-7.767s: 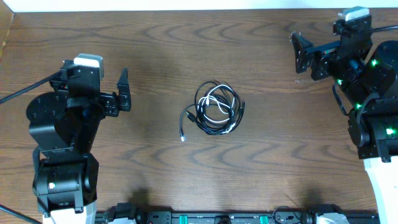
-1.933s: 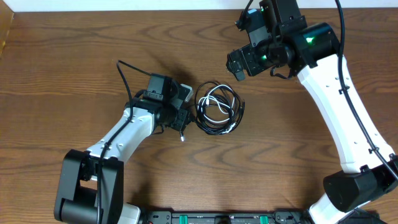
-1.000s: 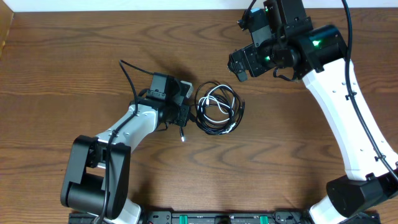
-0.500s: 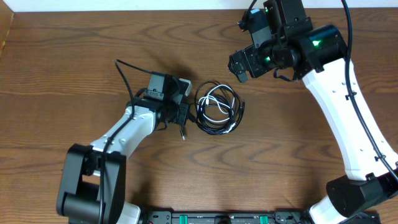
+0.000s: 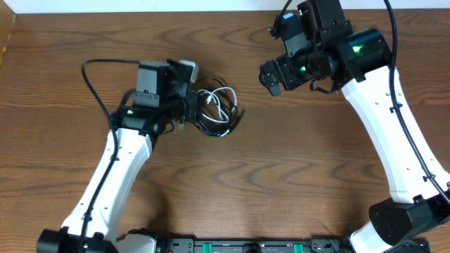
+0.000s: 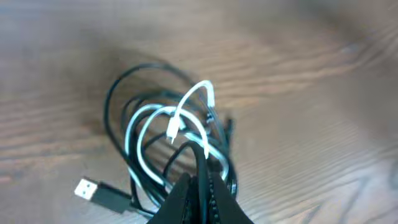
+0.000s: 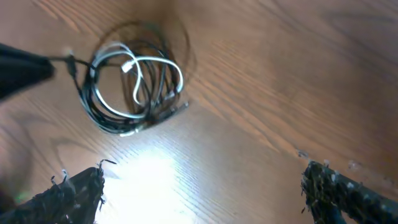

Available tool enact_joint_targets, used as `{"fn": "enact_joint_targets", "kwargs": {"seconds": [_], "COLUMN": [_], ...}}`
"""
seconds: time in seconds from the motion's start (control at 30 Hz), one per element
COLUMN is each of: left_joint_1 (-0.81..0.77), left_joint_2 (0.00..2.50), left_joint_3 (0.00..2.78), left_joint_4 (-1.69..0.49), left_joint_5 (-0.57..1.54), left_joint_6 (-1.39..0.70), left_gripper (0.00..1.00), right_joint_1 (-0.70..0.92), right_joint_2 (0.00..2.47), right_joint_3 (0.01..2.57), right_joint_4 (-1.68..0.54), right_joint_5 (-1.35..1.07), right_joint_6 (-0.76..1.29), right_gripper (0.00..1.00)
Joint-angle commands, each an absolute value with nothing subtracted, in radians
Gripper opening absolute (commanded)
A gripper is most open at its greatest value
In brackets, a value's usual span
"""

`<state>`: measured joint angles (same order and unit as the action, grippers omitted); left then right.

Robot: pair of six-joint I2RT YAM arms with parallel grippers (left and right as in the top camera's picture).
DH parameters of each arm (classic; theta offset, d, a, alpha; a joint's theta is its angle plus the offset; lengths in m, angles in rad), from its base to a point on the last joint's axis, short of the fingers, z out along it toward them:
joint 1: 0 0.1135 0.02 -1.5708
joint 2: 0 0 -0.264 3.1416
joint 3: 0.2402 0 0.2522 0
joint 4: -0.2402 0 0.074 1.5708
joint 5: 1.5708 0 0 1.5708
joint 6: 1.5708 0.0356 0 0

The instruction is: Untangle cables

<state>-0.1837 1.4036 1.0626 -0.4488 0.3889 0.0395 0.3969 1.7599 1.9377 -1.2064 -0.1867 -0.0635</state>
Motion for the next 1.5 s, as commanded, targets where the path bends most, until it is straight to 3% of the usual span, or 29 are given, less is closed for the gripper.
{"fn": "enact_joint_targets", "kwargs": {"seconds": [0.0, 0.47, 0.5, 0.83, 0.93, 1.17, 1.3, 1.47], "left_joint_1": [-0.183, -0.183, -0.183, -0.22, -0.244, -0.247, -0.247, -0.247], "left_joint_2": [1.384, 1.384, 1.384, 1.386, 1.386, 1.407, 1.421, 1.422], "left_joint_3": [1.208, 1.466, 1.497, 1.721, 1.785, 1.89, 1.932, 1.966], "left_joint_4": [-0.519, -0.644, -0.653, -0.759, -0.778, -0.846, -0.863, -0.867], "left_joint_5": [0.44, 0.445, 0.445, 0.442, 0.39, 0.385, 0.384, 0.382], "left_joint_6": [0.02, 0.022, 0.021, 0.045, 0.048, 0.048, 0.052, 0.059], "left_gripper": [0.08, 0.08, 0.08, 0.07, 0.07, 0.07, 0.07, 0.07], "right_joint_1": [0.417, 0.439, 0.44, 0.446, 0.455, 0.49, 0.517, 0.553], "right_joint_2": [1.741, 1.741, 1.741, 1.741, 1.742, 1.768, 1.8, 1.844], "right_joint_3": [1.869, 1.674, 1.665, 1.531, 1.508, 1.458, 1.457, 1.457], "right_joint_4": [-1.19, -1.012, -1.002, -0.79, -0.77, -0.717, -0.693, -0.687], "right_joint_5": [-0.194, -0.271, -0.3, -0.49, -0.49, -0.534, -0.541, -0.553], "right_joint_6": [-0.089, -0.088, -0.105, -0.128, -0.128, -0.119, -0.102, -0.102], "right_gripper": [0.99, 0.97, 0.93, 0.93, 0.86, 0.82, 0.66, 0.67]}}
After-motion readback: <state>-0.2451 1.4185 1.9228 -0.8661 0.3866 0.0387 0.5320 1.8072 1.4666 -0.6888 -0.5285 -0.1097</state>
